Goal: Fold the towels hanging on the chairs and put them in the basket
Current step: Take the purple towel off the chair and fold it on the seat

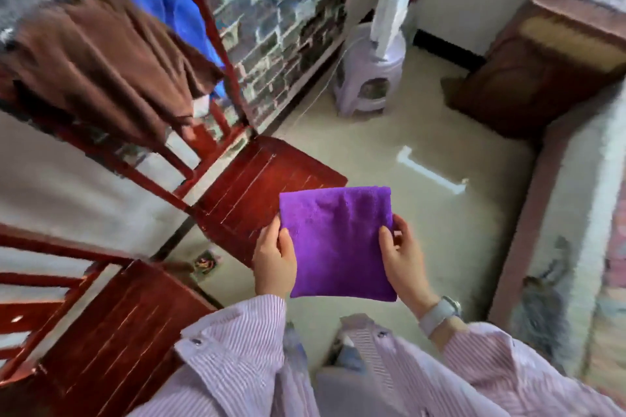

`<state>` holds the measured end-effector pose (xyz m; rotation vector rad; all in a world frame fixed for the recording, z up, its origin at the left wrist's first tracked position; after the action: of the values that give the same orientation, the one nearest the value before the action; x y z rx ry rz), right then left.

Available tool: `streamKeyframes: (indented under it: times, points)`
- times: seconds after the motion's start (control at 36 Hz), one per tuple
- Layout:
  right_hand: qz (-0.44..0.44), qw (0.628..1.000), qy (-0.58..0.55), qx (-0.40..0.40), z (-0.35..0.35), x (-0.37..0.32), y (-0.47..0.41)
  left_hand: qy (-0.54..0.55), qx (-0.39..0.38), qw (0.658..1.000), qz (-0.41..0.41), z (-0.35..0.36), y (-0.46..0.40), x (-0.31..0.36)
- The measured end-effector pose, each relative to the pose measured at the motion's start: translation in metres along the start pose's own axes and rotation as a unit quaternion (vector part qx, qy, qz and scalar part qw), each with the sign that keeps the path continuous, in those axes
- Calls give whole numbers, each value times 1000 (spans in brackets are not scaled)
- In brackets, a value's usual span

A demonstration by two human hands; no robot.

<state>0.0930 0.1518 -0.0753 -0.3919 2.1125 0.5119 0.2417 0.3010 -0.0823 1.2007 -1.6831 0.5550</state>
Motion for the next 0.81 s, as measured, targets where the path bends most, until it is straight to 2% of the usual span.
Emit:
streamKeyframes:
  times: [0.22, 0.47, 0.81]
  points:
    - [36, 991, 3, 130, -165, 43, -74, -15, -111, 990, 85, 168, -14, 130]
    - [88, 968, -26, 233, -278, 68, -187, -26, -193, 971, 142, 328, -77, 232]
    - [103, 956, 2, 276, -405, 46, -425, -11, -248, 952, 182, 531, -231, 391]
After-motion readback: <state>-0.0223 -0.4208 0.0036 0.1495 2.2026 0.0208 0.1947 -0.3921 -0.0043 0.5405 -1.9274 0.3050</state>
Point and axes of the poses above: each hand's wrist, its own y-axis away from the middle knuckle, its own z-axis out of the palm, x = y × z, the point moved 5 cm from there along -y, towards the middle knuckle, and after that the axes turned 9 degrees about y, right-handed, at the moved point
